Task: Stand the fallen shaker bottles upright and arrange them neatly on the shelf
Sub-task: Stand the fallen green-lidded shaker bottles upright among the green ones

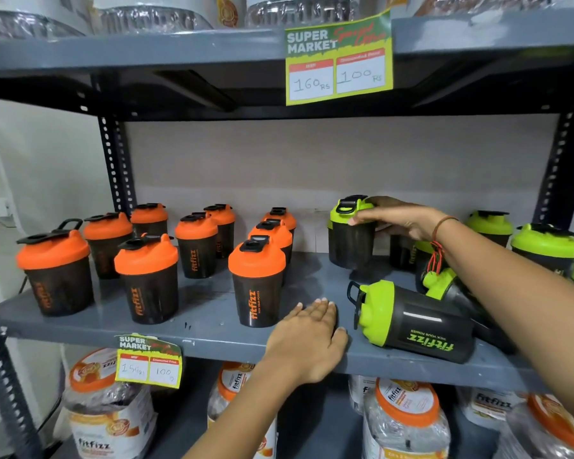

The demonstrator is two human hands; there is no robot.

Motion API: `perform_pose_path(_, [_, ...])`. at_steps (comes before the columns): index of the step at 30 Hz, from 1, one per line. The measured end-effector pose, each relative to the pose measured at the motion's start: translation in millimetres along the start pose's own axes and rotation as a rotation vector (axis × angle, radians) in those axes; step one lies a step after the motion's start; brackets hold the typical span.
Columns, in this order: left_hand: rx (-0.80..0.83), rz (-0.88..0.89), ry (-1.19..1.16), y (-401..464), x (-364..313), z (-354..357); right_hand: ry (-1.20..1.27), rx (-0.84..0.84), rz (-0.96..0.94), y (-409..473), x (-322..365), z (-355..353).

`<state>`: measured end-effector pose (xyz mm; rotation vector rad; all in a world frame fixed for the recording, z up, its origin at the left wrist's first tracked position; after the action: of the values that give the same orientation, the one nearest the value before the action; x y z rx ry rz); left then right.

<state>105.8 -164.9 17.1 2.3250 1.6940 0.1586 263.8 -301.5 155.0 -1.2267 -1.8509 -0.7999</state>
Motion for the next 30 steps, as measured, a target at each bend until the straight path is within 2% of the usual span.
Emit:
perform_pose_path(4, [-0.007,0.001,0.002,-1,1,0,-0.03,0.055,0.071,0,-16,2])
perform_pose_path(9, [-0.006,0.008,0.01,-1,0,3,-0.052,0.045,0.044,0,-26,1])
perform_pose_path(12, [-0.014,0.012,0.004,0,-1,2,-0.074,0.099,0.08,5,-37,6])
perform_pose_path(23, [-0.011,0.017,0.008,2,2,0,0.001,0.199,0.131,19,-45,15])
perform_pose_path(27, [-0.01,0.007,0.014,3,4,2,-0.024,0.173,0.117,14,-41,8])
perform_pose_path(30, [-0.008,0.003,0.011,4,5,2,-0.046,0.058,0.047,5,-26,-8])
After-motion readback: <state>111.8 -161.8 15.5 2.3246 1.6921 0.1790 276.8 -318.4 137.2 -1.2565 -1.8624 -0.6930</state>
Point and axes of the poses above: each hand's wrist, its own y-axis towards the middle knuckle, its own z-axis out of the palm, x = y × z, the point moved 8 cm from there along y, towards the middle knuckle, and after that the axes turned 3 degrees about y, right-handed, at the moved point
